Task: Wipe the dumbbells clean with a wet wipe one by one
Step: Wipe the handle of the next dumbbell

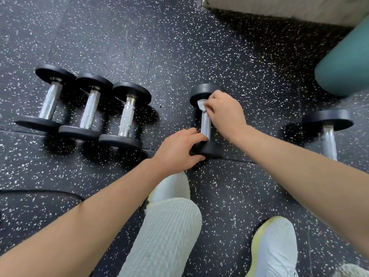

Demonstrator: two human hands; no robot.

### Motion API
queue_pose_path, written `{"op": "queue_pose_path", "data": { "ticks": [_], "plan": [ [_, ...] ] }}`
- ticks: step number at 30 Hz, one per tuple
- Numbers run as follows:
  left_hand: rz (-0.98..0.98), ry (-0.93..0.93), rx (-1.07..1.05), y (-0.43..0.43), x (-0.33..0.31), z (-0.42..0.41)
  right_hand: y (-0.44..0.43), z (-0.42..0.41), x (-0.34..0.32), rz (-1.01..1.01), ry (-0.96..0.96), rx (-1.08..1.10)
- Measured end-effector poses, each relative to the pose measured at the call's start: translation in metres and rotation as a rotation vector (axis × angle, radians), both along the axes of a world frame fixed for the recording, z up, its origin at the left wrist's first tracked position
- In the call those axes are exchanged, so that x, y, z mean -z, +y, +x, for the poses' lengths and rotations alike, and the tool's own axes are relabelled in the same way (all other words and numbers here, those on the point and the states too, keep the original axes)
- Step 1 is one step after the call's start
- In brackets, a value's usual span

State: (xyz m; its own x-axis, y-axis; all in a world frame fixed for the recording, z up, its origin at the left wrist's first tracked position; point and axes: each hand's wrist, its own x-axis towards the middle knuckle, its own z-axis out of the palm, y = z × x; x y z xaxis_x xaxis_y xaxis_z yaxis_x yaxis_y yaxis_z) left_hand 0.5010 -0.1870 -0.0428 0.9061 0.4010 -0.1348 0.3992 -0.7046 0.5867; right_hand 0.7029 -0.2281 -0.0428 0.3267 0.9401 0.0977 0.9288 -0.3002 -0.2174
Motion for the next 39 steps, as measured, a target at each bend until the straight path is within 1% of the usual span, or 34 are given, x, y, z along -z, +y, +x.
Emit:
{"op": "queue_pose_path", "data": {
  "ticks": [2, 4, 7, 9, 11, 14, 16, 20, 22, 24, 27, 30, 33, 37, 39],
  "plan": [
    [-0.011, 0.001, 0.003, 0.000, -0.001, 0.001, 0.002, -0.002, -0.003, -0.017, -0.002, -0.001],
    [-0.013, -0.001, -0.005, -0.001, -0.001, 0.002, -0.003, -0.008, -0.005, -0.051, 0.030, -0.046],
    [-0.015, 0.000, -0.013, -0.003, -0.002, 0.004, -0.015, -0.008, -0.013, -0.132, 0.093, -0.186],
    [-0.018, 0.002, -0.031, -0.003, -0.003, 0.005, -0.018, -0.002, -0.016, -0.150, 0.122, -0.253],
    [-0.044, 0.010, -0.070, -0.002, -0.003, 0.005, -0.012, 0.006, -0.014, -0.121, 0.101, -0.216],
    [-0.076, 0.028, -0.123, -0.002, -0.005, 0.005, -0.001, 0.011, -0.012, -0.079, 0.097, -0.071],
    [-0.080, 0.036, -0.136, -0.003, -0.005, 0.005, -0.003, 0.006, -0.012, -0.086, 0.122, -0.057],
    [-0.092, 0.047, -0.167, -0.004, -0.002, 0.004, -0.030, -0.007, -0.017, -0.142, 0.207, -0.223],
    [-0.152, 0.028, -0.214, -0.004, 0.002, 0.003, -0.040, -0.006, -0.021, -0.218, 0.272, -0.295],
    [-0.195, 0.000, -0.254, -0.005, 0.003, 0.001, -0.038, 0.000, -0.023, -0.270, 0.290, -0.327],
    [-0.206, -0.015, -0.254, -0.004, 0.002, 0.001, -0.022, 0.008, -0.024, -0.212, 0.288, -0.220],
    [-0.224, -0.023, -0.241, -0.003, 0.000, 0.002, -0.013, 0.010, -0.023, -0.160, 0.373, -0.087],
    [-0.188, -0.043, -0.234, -0.006, 0.001, 0.002, -0.018, 0.010, -0.020, -0.240, 0.404, -0.132],
    [-0.133, -0.081, -0.217, -0.008, 0.005, 0.003, -0.027, 0.010, -0.025, -0.445, 0.466, -0.273],
    [-0.114, -0.082, -0.213, -0.009, 0.005, 0.004, -0.026, 0.010, -0.025, -0.444, 0.444, -0.309]
  ]
}}
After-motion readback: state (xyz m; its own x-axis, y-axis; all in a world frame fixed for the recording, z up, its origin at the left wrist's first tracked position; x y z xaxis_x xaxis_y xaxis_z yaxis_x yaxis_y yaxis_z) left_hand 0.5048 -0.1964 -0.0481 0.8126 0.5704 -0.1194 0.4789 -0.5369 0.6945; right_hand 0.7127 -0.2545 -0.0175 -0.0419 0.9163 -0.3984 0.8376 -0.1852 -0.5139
